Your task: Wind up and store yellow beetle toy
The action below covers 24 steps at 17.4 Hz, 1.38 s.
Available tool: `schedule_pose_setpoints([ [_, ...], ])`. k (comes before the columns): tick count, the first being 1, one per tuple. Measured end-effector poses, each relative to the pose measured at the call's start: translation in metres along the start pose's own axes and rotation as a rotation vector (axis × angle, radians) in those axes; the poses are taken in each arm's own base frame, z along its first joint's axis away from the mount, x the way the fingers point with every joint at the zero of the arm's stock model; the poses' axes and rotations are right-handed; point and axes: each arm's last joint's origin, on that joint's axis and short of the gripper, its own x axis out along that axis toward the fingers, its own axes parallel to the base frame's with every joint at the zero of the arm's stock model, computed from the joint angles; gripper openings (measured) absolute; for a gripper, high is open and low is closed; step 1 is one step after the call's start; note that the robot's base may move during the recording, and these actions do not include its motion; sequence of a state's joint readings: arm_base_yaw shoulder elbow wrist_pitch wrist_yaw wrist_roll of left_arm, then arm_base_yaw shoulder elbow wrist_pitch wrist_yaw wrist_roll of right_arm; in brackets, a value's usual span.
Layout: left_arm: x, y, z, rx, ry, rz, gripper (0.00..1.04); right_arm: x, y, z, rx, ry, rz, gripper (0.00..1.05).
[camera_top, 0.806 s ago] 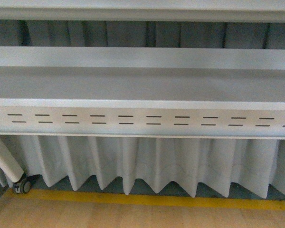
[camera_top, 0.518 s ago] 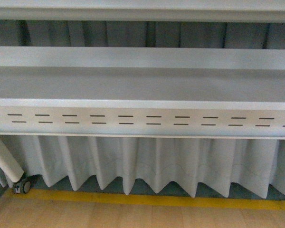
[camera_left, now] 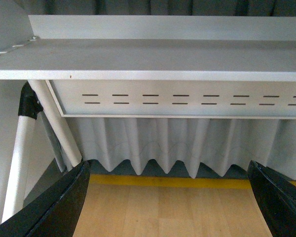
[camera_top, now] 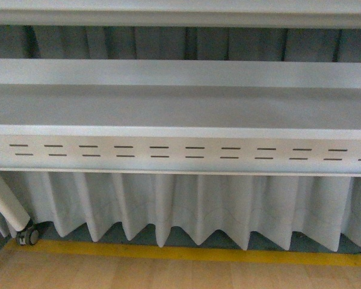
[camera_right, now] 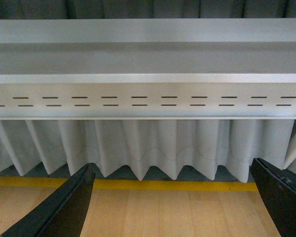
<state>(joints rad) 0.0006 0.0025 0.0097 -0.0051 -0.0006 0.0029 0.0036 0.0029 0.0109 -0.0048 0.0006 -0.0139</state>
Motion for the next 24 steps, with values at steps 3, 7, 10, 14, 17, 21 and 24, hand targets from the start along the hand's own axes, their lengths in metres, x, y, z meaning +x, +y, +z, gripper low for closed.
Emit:
schedule_pose_setpoints([
  [3, 0.0, 0.0, 0.0, 0.0, 0.0, 0.0, 0.98, 0.0, 0.0, 0.0, 0.0, 0.0, 0.0, 0.98],
  [7, 0.0, 0.0, 0.0, 0.0, 0.0, 0.0, 0.98, 0.0, 0.0, 0.0, 0.0, 0.0, 0.0, 0.98],
  [10, 0.0, 0.0, 0.0, 0.0, 0.0, 0.0, 0.98, 0.0, 0.0, 0.0, 0.0, 0.0, 0.0, 0.98],
  [14, 0.0, 0.0, 0.0, 0.0, 0.0, 0.0, 0.98, 0.0, 0.0, 0.0, 0.0, 0.0, 0.0, 0.98],
  [17, 0.0, 0.0, -0.0002, 0.0, 0.002, 0.0, 0.98, 0.0, 0.0, -0.0001, 0.0, 0.002, 0.0, 0.98],
  [21, 0.0, 0.0, 0.0001, -0.001, -0.001, -0.001, 0.98, 0.0, 0.0, -0.0001, 0.0, 0.001, 0.001, 0.98],
  [24, 0.0, 0.0, 0.0001, 0.0, -0.002, -0.001, 0.98, 0.0, 0.0, 0.0, 0.0, 0.0, 0.001, 0.98],
])
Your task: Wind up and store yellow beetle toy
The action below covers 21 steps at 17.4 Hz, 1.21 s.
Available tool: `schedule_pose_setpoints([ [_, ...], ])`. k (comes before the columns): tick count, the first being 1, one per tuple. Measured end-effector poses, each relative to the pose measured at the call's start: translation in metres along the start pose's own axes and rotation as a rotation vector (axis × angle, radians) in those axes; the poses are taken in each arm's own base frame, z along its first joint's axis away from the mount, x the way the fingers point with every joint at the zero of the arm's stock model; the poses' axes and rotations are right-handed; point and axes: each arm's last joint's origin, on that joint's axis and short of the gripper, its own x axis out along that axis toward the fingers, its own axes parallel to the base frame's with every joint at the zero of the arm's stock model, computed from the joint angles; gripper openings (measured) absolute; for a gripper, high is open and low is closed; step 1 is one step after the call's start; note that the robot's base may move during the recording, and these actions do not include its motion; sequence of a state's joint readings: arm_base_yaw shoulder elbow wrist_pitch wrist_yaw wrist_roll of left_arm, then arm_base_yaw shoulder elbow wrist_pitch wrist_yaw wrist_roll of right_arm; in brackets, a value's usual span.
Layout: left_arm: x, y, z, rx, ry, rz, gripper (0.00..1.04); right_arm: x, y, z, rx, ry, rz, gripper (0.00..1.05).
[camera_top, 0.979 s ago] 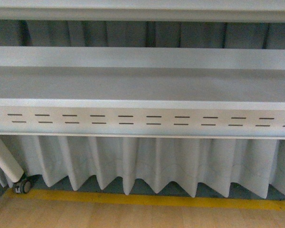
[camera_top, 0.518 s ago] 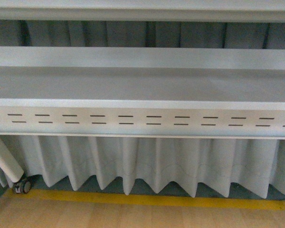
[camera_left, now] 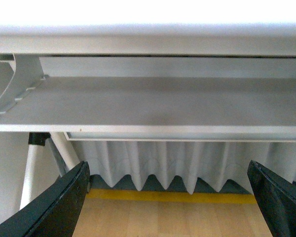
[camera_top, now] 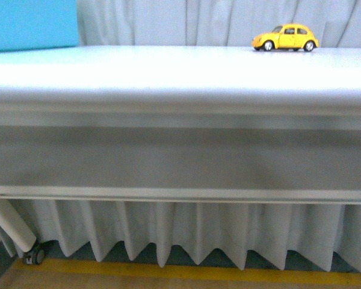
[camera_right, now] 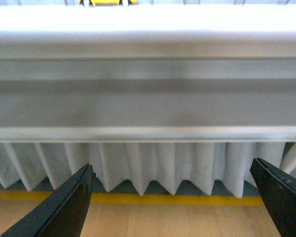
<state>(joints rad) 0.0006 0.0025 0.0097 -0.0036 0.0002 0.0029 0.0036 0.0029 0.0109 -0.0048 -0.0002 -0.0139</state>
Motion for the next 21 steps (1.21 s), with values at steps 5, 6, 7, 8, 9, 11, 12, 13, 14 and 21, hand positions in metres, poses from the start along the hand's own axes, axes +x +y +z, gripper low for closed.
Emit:
schedule_pose_setpoints([
  [5, 0.0, 0.0, 0.0001, 0.0, -0.001, 0.001, 0.98, 0.0, 0.0, 0.0001, 0.0, -0.001, 0.0, 0.98],
  [6, 0.0, 0.0, 0.0, 0.0, 0.0, 0.001, 0.98, 0.0, 0.0, 0.0001, 0.0, -0.001, 0.0, 0.98],
  [7, 0.0, 0.0, 0.0, 0.0, 0.0, 0.0, 0.98, 0.0, 0.0, 0.0, 0.0, 0.0, -0.001, 0.98],
  [8, 0.0, 0.0, 0.0, 0.0, 0.0, 0.001, 0.98, 0.0, 0.0, 0.0001, 0.0, -0.001, 0.0, 0.98],
  [9, 0.0, 0.0, 0.0, 0.0, 0.0, 0.001, 0.98, 0.0, 0.0, 0.0002, 0.0, -0.002, -0.001, 0.98],
  [11, 0.0, 0.0, -0.0001, -0.001, 0.001, 0.002, 0.98, 0.0, 0.0, 0.0001, 0.0, -0.001, 0.0, 0.98],
  [12, 0.0, 0.0, 0.0, 0.0, 0.0, 0.0, 0.98, 0.0, 0.0, -0.0001, 0.001, 0.001, -0.001, 0.98],
  [13, 0.0, 0.0001, 0.0, -0.002, 0.0, 0.002, 0.98, 0.0, 0.0, 0.0, 0.0, 0.0, 0.0, 0.98],
  [14, 0.0, 0.0, 0.0, -0.001, 0.0, 0.001, 0.98, 0.0, 0.0, 0.0002, 0.002, -0.002, 0.0, 0.98],
  [21, 0.0, 0.0, 0.0003, -0.002, -0.003, 0.001, 0.98, 0.0, 0.0, 0.0003, 0.004, -0.003, 0.0, 0.98],
])
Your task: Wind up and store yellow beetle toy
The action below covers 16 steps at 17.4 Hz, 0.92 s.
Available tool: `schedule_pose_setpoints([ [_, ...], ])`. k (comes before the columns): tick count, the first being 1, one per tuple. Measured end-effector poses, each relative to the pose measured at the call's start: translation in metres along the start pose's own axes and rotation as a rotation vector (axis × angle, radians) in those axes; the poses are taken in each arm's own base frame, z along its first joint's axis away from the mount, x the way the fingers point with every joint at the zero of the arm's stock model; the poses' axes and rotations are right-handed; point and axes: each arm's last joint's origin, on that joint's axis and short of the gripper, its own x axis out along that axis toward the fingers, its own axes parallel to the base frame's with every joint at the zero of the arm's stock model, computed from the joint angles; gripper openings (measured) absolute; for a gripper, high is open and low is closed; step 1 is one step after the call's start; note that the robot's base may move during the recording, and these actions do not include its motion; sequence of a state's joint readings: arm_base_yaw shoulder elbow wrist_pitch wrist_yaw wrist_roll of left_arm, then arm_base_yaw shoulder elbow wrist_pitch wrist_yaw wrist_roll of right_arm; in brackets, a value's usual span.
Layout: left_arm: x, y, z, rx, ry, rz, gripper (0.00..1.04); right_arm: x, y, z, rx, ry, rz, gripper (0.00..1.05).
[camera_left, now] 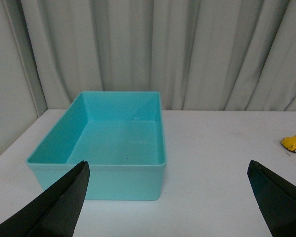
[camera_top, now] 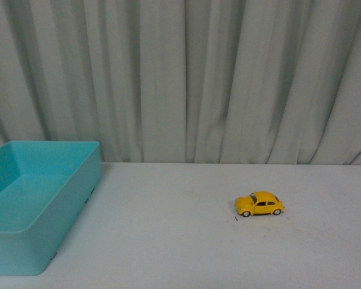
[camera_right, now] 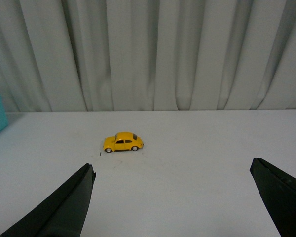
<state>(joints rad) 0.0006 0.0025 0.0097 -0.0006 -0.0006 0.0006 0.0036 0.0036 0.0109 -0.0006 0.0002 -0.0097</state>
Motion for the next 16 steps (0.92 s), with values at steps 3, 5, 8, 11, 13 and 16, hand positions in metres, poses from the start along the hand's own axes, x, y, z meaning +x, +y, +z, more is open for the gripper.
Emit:
schedule_pose_setpoints([
  [3, 0.0, 0.0, -0.0003, 0.0, 0.003, 0.0, 0.98, 0.0, 0.0, -0.0003, 0.0, 0.003, 0.0, 0.98],
  [5, 0.0, 0.0, -0.0003, 0.0, 0.003, 0.0, 0.98, 0.0, 0.0, -0.0003, 0.0, 0.003, 0.0, 0.98],
  [8, 0.0, 0.0, -0.0003, 0.0, 0.003, 0.0, 0.98, 0.0, 0.0, -0.0003, 0.0, 0.003, 0.0, 0.98],
  [11, 0.0, 0.0, -0.0003, 0.0, 0.003, 0.0, 0.98, 0.0, 0.0, -0.0003, 0.0, 0.003, 0.0, 0.98],
  [13, 0.0, 0.0, -0.0003, 0.0, 0.003, 0.0, 0.98, 0.0, 0.0, -0.0003, 0.0, 0.003, 0.0, 0.98],
  [16, 0.0, 0.0, -0.0003, 0.0, 0.003, 0.0, 0.98, 0.0, 0.0, -0.0003, 0.0, 0.003, 0.0, 0.98],
])
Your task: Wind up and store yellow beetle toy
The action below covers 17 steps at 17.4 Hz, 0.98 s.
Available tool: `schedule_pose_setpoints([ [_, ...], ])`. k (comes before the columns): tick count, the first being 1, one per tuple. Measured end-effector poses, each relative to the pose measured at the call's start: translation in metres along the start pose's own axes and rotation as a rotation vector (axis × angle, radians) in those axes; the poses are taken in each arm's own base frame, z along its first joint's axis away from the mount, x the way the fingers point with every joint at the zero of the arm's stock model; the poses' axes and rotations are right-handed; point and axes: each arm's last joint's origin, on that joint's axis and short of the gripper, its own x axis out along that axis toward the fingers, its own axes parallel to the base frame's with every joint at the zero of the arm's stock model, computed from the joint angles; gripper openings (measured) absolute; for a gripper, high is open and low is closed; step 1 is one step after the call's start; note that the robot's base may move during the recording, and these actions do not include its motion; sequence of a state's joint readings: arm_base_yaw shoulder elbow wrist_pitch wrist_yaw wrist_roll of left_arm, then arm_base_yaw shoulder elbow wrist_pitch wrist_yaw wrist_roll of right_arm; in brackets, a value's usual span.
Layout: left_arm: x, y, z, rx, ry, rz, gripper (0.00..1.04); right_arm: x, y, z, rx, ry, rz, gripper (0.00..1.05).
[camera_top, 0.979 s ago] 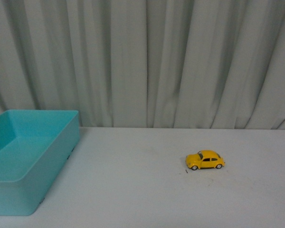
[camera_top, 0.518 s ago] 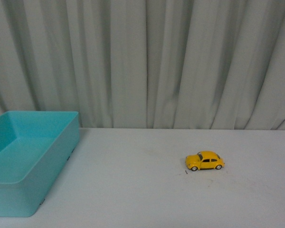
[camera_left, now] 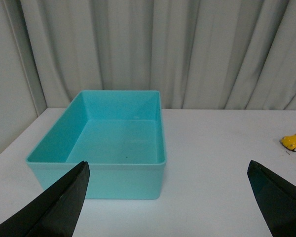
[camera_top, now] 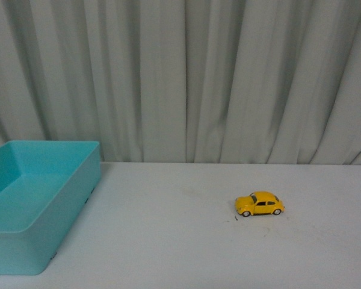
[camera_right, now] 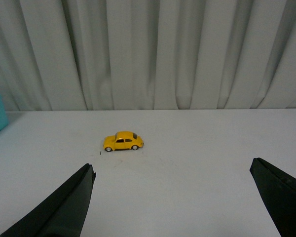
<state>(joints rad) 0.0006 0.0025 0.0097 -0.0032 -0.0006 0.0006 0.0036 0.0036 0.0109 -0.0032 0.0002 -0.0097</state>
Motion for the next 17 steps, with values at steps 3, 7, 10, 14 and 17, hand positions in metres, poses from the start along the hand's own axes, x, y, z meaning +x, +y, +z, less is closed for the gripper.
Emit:
schedule_pose_setpoints([
  [3, 0.0, 0.0, 0.0, 0.0, 0.0, 0.0, 0.98, 0.0, 0.0, 0.0, 0.0, 0.0, 0.0, 0.98],
  [7, 0.0, 0.0, 0.0, 0.0, 0.0, 0.0, 0.98, 0.0, 0.0, 0.0, 0.0, 0.0, 0.0, 0.98],
  [10, 0.0, 0.0, 0.0, 0.0, 0.0, 0.0, 0.98, 0.0, 0.0, 0.0, 0.0, 0.0, 0.0, 0.98],
  [14, 0.0, 0.0, 0.0, 0.0, 0.0, 0.0, 0.98, 0.0, 0.0, 0.0, 0.0, 0.0, 0.0, 0.98],
  [17, 0.0, 0.0, 0.0, 0.0, 0.0, 0.0, 0.98, 0.0, 0.0, -0.0001, 0.0, 0.001, 0.0, 0.98],
])
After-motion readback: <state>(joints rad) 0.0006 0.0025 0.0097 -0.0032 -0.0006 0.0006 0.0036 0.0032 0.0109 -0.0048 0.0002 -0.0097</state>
